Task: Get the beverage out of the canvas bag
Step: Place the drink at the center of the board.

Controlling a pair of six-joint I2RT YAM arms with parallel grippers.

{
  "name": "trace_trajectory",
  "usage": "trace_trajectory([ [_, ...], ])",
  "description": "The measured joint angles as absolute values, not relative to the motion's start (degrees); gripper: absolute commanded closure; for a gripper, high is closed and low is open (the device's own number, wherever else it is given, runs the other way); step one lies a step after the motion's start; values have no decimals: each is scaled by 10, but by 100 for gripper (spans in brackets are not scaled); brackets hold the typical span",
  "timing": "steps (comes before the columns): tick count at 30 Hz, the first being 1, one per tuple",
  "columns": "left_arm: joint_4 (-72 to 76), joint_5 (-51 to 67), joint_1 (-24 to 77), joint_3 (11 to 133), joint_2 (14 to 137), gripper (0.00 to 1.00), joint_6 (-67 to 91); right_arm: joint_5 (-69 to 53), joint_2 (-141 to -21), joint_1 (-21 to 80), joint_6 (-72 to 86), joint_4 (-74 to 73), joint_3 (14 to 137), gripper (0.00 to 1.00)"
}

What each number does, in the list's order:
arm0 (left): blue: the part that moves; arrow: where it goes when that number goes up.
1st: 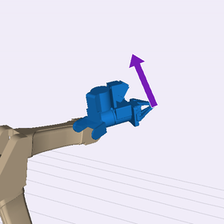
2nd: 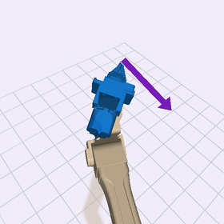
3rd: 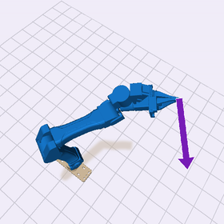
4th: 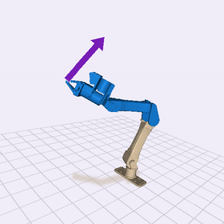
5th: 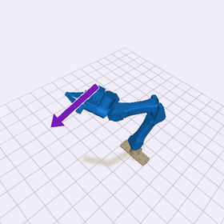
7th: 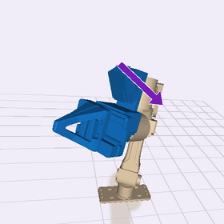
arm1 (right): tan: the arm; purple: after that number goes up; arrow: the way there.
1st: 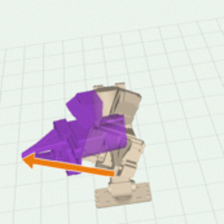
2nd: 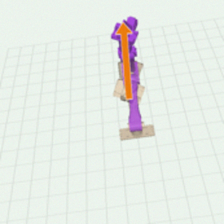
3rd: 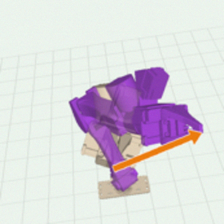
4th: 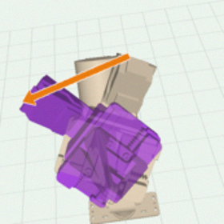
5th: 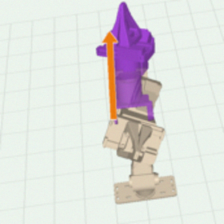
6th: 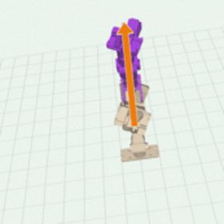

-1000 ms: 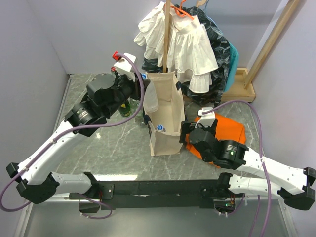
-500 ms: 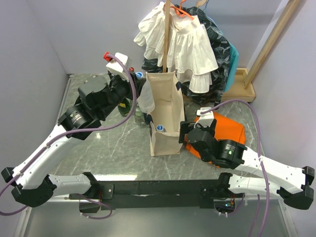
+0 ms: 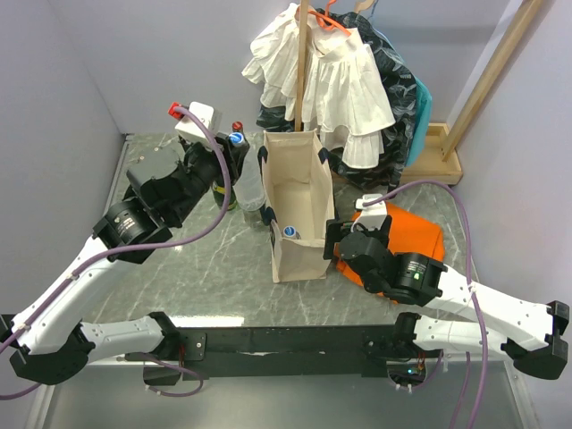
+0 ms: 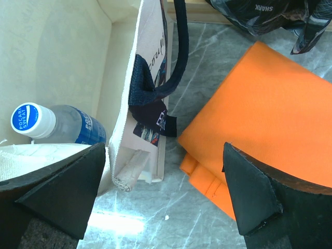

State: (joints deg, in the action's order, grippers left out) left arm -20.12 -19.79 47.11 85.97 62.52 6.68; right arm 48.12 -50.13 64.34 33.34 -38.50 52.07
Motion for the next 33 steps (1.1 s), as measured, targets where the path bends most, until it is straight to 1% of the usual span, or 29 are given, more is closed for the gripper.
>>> trace_trajectory([
  [14,-232,-278,471,788,613,99,68,479,-505,643,331,-382,521,0],
  [26,-221,-350,471,723,605,99,67,475,-504,643,331,-381,521,0],
  [33,-197,-351,446,696,618,99,73,475,-500,643,331,-381,521,0],
])
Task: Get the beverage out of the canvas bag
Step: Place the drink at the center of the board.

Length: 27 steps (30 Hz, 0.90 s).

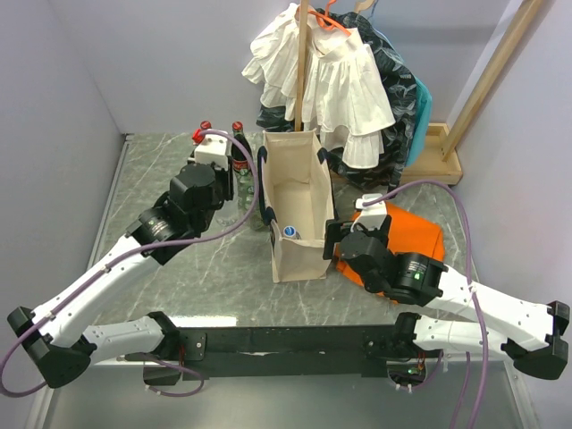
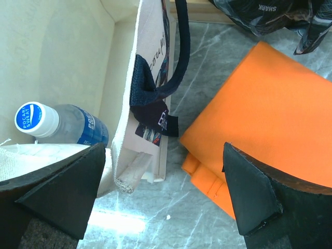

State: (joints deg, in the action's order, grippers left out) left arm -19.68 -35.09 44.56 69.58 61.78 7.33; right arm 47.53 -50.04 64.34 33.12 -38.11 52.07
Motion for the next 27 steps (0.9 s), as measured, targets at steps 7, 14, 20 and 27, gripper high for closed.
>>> trace_trajectory([
  [7,-184,-322,387,666,625,99,91,475,-494,643,331,-381,520,0],
  [14,-163,-283,349,643,632,99,113,476,-491,643,331,-379,512,0],
  [20,-127,-254,317,614,645,99,134,476,-489,643,331,-375,510,0],
  [27,-97,-247,306,580,656,99,141,476,-474,643,329,-367,501,0],
])
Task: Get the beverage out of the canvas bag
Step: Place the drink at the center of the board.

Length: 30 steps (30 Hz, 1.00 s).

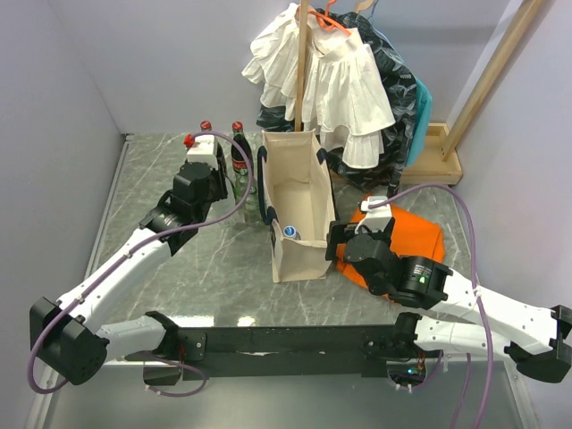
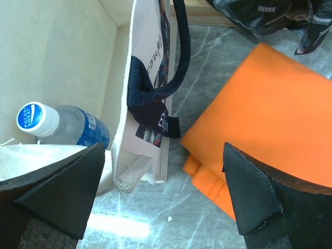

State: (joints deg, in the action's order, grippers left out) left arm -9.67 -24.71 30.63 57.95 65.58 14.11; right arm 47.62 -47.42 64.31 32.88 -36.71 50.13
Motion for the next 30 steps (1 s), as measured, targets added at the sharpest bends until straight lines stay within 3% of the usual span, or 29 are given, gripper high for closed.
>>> trace_trajectory([
  [30,33,-253,304,486,672,99,149,480,-477,642,321,-364,501,0],
])
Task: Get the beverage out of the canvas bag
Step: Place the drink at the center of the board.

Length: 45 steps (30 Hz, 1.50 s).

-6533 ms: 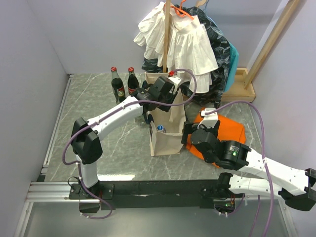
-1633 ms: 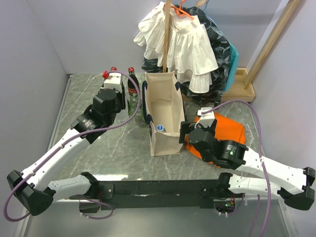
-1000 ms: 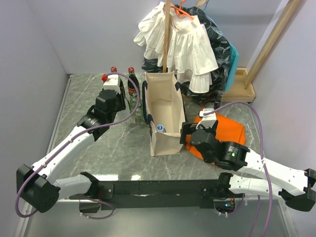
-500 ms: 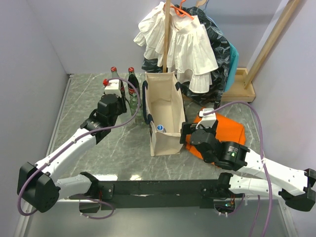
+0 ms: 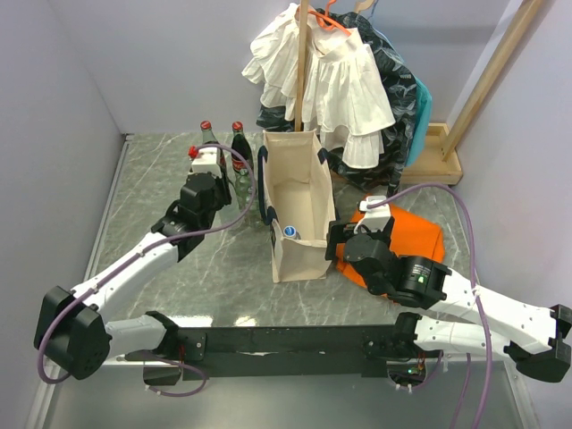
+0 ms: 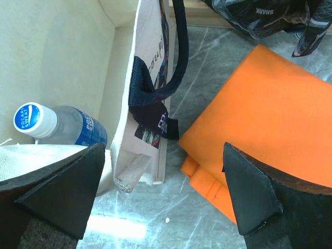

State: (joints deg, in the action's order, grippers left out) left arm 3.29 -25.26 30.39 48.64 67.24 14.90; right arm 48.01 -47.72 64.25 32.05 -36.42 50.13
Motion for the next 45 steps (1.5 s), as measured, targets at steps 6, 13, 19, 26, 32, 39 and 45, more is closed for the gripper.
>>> trace_trajectory([
  [6,44,-254,304,486,689,99,147,480,-477,642,320,-364,501,0],
  [13,62,-254,304,486,705,99,145,480,-477,642,321,-364,501,0],
  [19,64,-255,304,486,722,99,145,480,-477,642,320,-364,501,0],
  [26,67,-256,304,486,731,99,142,484,-477,642,318,-360,497,0],
  [32,89,-258,304,486,744,99,138,484,-477,642,318,-356,494,0],
  [39,103,-266,304,486,749,88,132,486,-477,641,316,-356,494,0],
  [45,103,-269,304,486,750,82,132,487,-479,641,316,-356,494,0],
])
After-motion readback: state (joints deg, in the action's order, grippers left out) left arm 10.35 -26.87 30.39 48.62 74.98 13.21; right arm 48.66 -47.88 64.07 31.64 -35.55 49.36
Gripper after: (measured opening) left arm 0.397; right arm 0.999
